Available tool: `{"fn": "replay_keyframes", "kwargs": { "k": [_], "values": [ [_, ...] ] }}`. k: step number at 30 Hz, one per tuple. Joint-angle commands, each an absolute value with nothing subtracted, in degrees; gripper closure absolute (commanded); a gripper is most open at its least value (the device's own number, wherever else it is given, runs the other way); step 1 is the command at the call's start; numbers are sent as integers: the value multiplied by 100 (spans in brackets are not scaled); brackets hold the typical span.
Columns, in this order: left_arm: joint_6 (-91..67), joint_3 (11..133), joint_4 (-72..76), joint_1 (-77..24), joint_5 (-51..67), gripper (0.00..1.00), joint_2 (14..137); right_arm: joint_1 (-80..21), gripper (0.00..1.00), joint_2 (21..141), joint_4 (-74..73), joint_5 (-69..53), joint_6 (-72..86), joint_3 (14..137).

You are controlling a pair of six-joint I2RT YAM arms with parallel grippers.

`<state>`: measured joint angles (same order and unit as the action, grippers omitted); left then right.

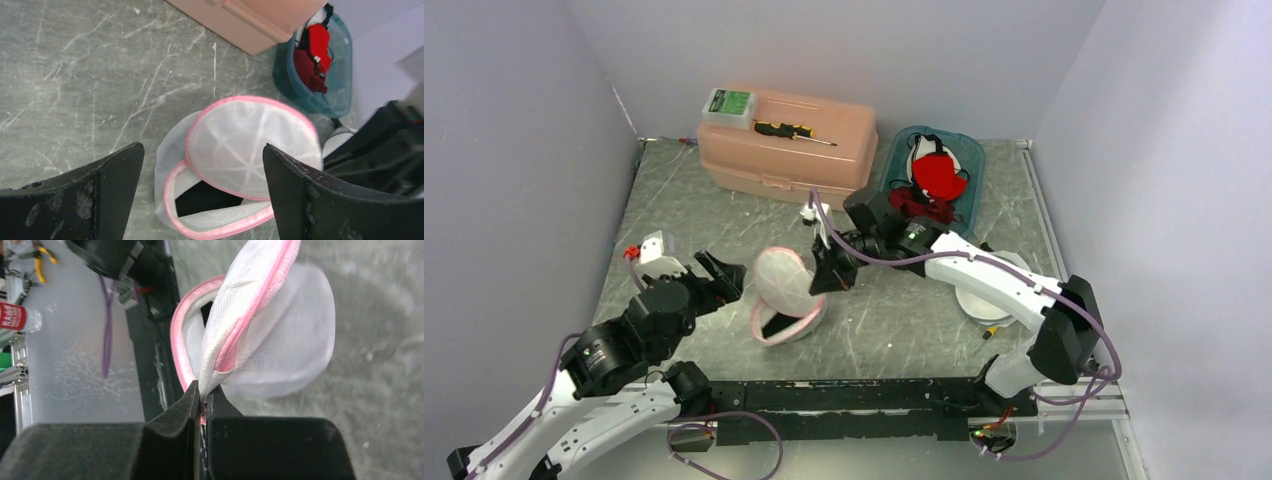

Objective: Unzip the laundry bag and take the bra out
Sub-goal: Open the laundry bag at the center of the board.

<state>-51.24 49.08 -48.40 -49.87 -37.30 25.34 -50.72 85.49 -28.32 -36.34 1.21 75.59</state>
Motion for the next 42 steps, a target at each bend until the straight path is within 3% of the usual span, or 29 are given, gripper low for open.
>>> {"fn": "replay_keyframes", "kwargs": {
  "k": [1, 11, 14, 17, 21, 26, 29, 34, 38, 42],
  "values": [
    [-4971, 4489, -4457, -5000, -3443, 6, 2560, -4744, 100, 8380, -2479, -3495, 340, 6425],
    [-4814, 3824, -3966, -4998, -2351, 6, 3257, -4372, 100, 8080, -2886, -2601, 448, 5699],
    [-4682, 3818, -3903, -4997, -2056, 6, 3536, -4371, 83, 7825, -3016, -2256, 571, 5617],
    [-4527, 3866, -3917, -5001, -1812, 6, 3883, -4372, 55, 7442, -3102, -2012, 748, 5528],
    [-4427, 3816, -3654, -4989, -1497, 6, 4173, -4383, 38, 6841, -3229, -1620, 1085, 5488],
    [-4514, 3832, -3600, -4992, -1649, 10, 4349, -4542, 37, 5933, -2588, -1234, 1894, 5357],
    [-4750, 3747, -3753, -4983, -1838, 13, 4277, -5280, 38, 5899, -1913, -731, 2319, 5343],
    [-5006, 3632, -3896, -4894, -2260, 11, 4079, -6280, 38, 7029, -1718, 740, 2259, 5874],
    [-4876, 3733, -3867, -4565, -2258, 11, 4190, -6356, 41, 7630, -625, 848, 2315, 5568],
    [-4639, 3694, -3478, -4061, -1446, 17, 4484, -6461, 48, 8358, -322, 969, 2272, 5547]
  ]
}}
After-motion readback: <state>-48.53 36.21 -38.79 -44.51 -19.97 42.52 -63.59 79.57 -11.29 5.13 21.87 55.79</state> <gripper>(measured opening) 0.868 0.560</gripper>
